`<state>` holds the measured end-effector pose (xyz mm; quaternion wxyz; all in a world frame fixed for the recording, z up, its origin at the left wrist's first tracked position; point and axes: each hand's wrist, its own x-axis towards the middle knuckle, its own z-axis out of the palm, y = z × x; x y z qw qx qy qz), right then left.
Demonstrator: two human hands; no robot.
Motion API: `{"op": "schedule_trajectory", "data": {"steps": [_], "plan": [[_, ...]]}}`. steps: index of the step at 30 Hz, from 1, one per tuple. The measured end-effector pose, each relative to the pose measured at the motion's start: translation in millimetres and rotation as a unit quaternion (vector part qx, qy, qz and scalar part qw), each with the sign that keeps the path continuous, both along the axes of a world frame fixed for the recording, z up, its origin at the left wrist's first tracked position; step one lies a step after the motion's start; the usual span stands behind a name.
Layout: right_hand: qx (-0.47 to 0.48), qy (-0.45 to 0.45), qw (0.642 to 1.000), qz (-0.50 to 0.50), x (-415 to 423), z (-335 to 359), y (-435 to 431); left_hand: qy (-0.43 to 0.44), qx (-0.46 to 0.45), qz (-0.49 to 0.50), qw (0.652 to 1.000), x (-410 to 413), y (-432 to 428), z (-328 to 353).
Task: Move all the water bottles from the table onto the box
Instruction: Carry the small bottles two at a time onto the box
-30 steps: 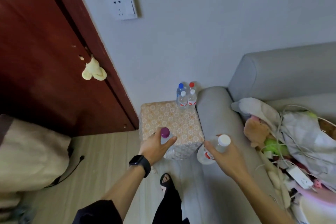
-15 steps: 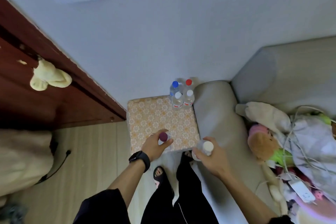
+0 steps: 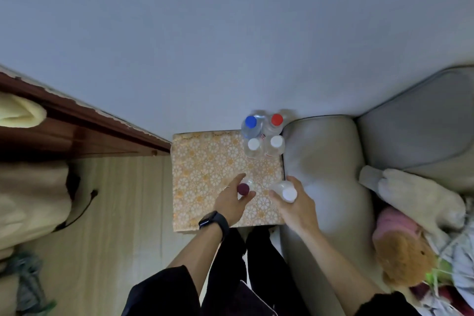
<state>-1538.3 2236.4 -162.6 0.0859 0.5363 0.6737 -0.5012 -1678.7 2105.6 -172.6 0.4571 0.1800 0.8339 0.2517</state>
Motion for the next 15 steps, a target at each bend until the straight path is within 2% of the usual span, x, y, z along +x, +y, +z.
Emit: {"op": "schedule_trajectory", "data": {"steps": [4, 9, 12, 15], "plan": [[-0.007, 0.010, 1.000, 0.010, -13.6, -31.7, 5.9, 0.002, 0.013, -0.006, 1.000, 2.6, 11.2, -34.7], [-0.001, 0.010, 1.000, 0.027, -16.1, -48.9, 9.5, 0.019, 0.032, 0.043, 0.998, 3.9, 4.9, -51.0], [-0.007, -0.004, 0.999, 0.036, -12.4, -48.3, 10.7, 0.006, 0.022, 0.026, 0.999, 3.1, 0.3, -51.1], [-0.007, -0.020, 0.999, 0.043, -10.4, -43.9, 10.6, -0.017, -0.004, 0.077, 0.997, 1.2, 2.1, -55.6]]}}
